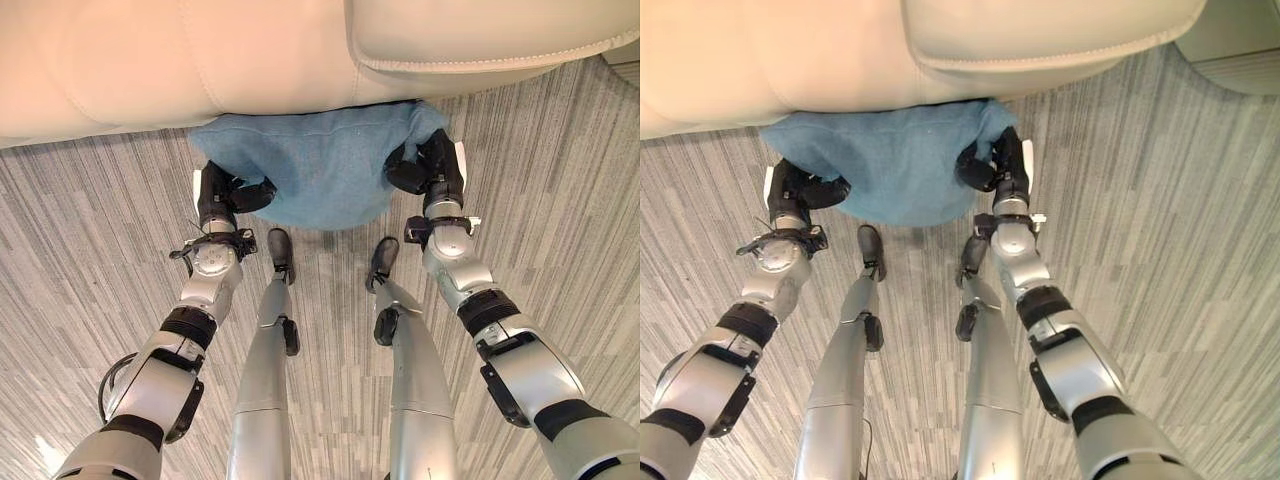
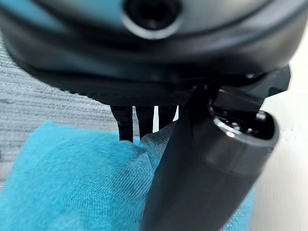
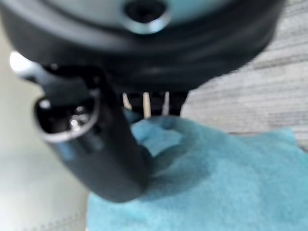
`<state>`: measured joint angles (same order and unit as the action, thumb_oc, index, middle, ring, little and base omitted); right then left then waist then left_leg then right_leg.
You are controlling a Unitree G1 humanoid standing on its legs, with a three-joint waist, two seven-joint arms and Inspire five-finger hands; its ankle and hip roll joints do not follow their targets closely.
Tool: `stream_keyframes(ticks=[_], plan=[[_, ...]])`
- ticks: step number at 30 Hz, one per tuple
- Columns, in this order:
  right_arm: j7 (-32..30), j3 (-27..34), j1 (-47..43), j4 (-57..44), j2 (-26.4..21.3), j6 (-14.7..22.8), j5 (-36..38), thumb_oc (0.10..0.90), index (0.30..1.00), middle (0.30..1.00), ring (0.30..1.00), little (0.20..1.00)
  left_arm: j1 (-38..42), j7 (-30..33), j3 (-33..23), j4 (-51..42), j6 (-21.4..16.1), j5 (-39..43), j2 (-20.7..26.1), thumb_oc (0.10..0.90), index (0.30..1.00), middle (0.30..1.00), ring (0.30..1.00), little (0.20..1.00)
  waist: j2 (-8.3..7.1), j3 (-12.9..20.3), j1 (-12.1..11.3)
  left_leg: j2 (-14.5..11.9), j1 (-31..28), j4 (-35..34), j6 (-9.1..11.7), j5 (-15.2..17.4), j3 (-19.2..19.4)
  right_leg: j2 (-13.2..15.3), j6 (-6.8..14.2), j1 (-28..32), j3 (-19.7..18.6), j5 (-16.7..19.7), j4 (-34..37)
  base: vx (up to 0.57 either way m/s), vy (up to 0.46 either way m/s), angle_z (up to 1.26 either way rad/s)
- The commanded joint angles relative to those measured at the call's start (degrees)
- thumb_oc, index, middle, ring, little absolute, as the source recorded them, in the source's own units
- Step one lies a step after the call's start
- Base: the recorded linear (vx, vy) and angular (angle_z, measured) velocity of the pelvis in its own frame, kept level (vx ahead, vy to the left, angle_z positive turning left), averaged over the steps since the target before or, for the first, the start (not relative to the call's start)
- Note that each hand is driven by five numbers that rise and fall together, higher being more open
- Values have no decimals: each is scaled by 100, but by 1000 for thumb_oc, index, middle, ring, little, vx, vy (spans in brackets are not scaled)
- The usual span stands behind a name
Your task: Pick up all the scattered cushions and arrange them neatly on the sofa.
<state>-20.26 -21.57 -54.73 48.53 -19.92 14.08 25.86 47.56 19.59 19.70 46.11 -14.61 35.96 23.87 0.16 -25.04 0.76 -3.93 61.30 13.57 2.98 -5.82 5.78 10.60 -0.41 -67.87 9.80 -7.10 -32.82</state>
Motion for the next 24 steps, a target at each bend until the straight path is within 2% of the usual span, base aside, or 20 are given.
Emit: stream_keyframes(ticks=[1,5,11,17,19,20,23,24], plan=[[594,-725,359,-890,597,537,-133,400,300,300,300,300,198,-335,180,-1140,-851,-190,-447,400,300,300,300,300,208,831,79,254,380,77,-162,393,-83,-212,537,151,-237,215,773,0,0,0],[567,-573,645,-1196,478,567,-263,400,300,300,300,300,-56,-378,118,-1306,-854,-256,-483,400,300,300,300,300,208,939,80,245,235,-28,-135,357,-100,-231,539,286,-217,217,833,-2,-1,1],[570,-109,1796,-1993,205,582,-652,400,300,300,300,300,-1040,-562,43,-1863,-794,-479,-700,400,300,300,300,300,175,1077,109,234,-466,-303,-76,313,-127,-231,556,942,-85,229,1020,-5,-21,8],[660,175,2906,-2588,351,587,-728,400,300,300,300,300,-1976,-863,74,-2188,-687,-425,-908,400,300,300,300,300,126,1068,133,262,-1602,-600,-67,289,-150,-282,565,1989,61,206,1256,9,-29,-5],[717,185,3207,-2805,333,568,-795,400,300,300,300,300,-2287,-962,128,-2299,-654,-447,-892,400,300,300,300,300,109,1033,132,241,-2060,-713,-55,275,-163,-312,541,2423,108,173,1371,3,-48,3],[753,191,3340,-2938,302,569,-823,400,300,300,300,300,-2433,-995,142,-2396,-645,-469,-859,400,300,300,300,300,110,995,121,217,-2223,-780,-84,118,-129,-328,488,2615,175,328,1493,-22,-53,5],[810,210,3747,-3285,243,552,-991,400,300,300,300,300,-2852,-1084,106,-2594,-635,-462,-832,400,300,300,300,300,95,997,127,189,-2891,-969,-57,95,-146,-396,455,3332,260,256,1706,37,-66,3],[810,210,3750,-3287,243,551,-992,400,300,300,300,300,-2854,-1084,107,-2596,-635,-462,-832,400,300,300,300,300,96,985,128,188,-2908,-974,-57,93,-148,-397,455,3350,262,257,1713,84,-73,3]])
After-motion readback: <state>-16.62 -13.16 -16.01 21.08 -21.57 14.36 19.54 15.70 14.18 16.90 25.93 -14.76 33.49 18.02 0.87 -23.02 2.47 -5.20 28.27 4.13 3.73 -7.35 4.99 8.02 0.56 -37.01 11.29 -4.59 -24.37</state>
